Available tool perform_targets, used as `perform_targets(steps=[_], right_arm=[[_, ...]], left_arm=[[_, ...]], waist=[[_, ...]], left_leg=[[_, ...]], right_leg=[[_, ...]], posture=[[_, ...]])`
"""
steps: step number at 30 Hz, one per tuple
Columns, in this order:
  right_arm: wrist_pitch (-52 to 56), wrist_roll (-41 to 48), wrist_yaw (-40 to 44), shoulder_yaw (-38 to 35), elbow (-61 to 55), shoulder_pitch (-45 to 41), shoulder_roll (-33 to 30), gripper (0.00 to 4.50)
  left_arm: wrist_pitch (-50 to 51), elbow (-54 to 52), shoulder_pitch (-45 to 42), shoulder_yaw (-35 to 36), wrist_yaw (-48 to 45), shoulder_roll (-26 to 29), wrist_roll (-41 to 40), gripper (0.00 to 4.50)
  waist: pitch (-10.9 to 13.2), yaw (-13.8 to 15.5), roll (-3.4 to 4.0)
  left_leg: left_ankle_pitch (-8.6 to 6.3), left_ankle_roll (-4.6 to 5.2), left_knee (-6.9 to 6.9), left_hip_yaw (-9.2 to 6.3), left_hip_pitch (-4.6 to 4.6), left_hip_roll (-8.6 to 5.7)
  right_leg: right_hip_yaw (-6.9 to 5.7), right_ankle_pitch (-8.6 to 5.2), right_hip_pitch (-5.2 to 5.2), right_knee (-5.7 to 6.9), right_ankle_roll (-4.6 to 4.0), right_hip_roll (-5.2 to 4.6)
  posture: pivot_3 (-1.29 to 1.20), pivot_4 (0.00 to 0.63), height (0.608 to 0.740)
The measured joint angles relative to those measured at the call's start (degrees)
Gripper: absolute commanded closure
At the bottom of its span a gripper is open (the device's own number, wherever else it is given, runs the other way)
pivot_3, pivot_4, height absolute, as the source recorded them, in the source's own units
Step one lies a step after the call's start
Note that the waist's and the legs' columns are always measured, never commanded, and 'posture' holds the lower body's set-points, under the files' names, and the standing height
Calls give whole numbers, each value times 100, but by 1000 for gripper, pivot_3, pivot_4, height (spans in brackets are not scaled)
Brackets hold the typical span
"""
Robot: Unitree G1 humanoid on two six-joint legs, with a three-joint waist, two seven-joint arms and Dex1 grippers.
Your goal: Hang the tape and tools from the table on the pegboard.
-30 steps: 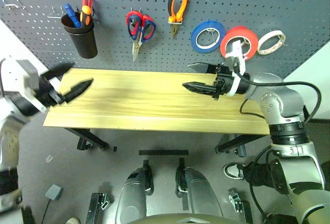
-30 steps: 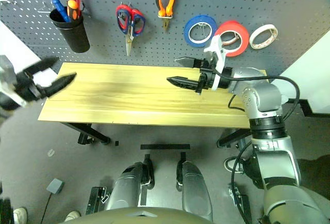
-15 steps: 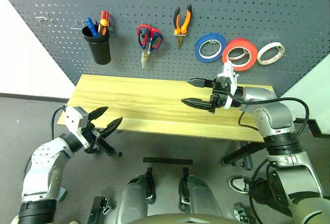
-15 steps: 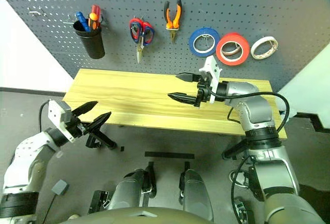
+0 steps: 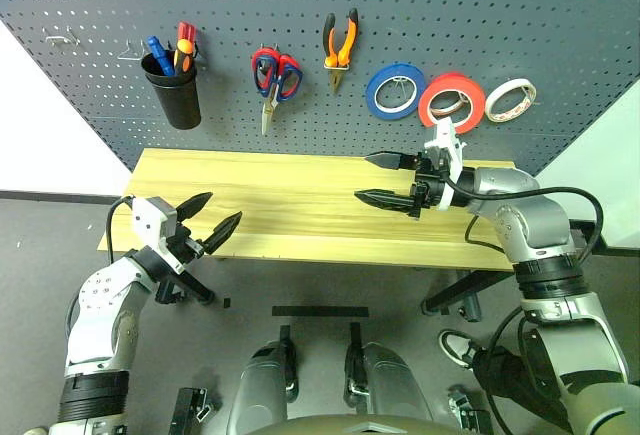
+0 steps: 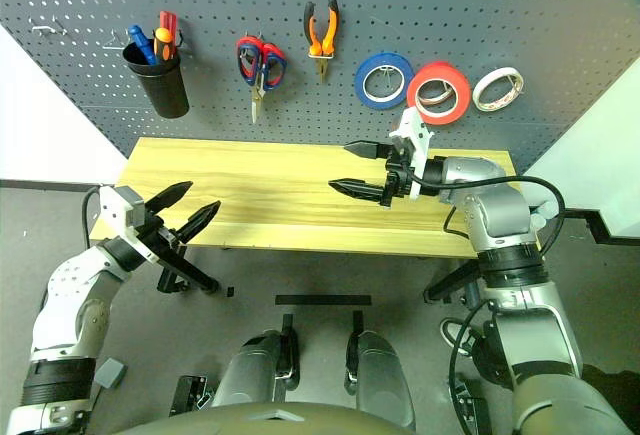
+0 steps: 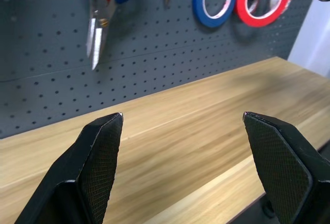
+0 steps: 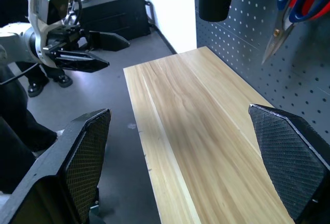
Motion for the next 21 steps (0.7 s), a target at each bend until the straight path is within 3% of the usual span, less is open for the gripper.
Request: perform_targets(steps=[14, 21], right_arm=[[-76, -54, -10, 13, 237, -147, 247, 0], [-196, -227, 305, 27, 334, -236, -92, 0]], left_arm=[[-197, 286, -85, 119, -100, 184, 25, 588], [-307, 334, 37, 266, -557, 439, -160, 588]], waist=[[0, 102, 0], [0, 98, 0]], left_leg=[[-2, 0, 18, 8, 6, 6], [-2, 1, 16, 19, 4, 4]], right_leg=[[0, -1, -2, 13, -4, -3], [1, 12, -5, 14, 14, -9]], posture=[[49, 143, 740], [18, 133, 740]])
